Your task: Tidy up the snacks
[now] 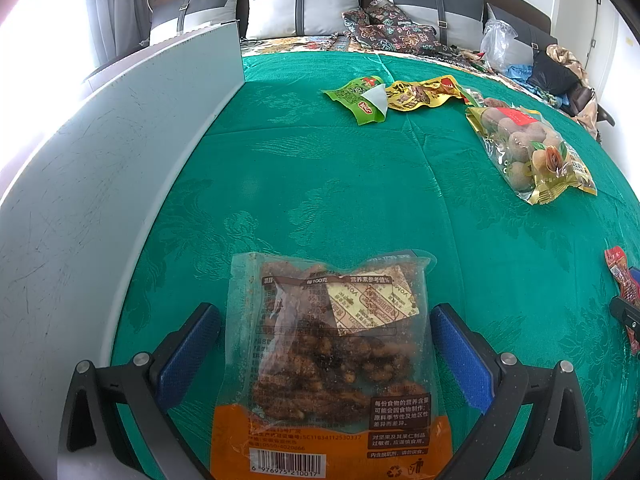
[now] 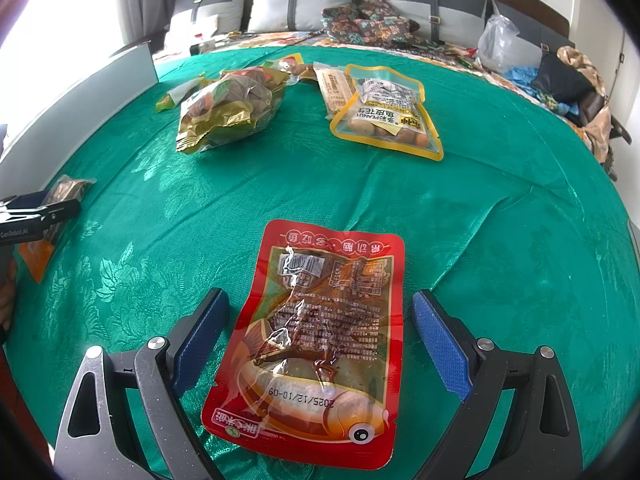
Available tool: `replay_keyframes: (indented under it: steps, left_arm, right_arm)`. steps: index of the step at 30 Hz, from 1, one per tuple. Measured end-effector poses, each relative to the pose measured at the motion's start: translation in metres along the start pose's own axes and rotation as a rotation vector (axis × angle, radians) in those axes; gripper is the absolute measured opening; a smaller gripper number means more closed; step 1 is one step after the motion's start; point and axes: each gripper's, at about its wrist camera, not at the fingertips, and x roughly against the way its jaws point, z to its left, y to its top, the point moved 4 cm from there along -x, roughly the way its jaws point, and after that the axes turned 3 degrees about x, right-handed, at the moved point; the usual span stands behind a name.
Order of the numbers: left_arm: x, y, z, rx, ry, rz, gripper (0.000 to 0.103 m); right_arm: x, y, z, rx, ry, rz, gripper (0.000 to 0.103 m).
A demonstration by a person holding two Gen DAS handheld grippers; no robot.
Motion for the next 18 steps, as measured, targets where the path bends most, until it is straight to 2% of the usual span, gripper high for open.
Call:
replay_keyframes:
  steps: [18]
  left_arm:
    - [0.0001, -0.0003, 0.0000, -0.004, -0.001, 0.003, 0.103]
  right_arm:
    - [0.0011, 0.0002, 0.0002, 0.000, -0.003, -0.006, 0.095]
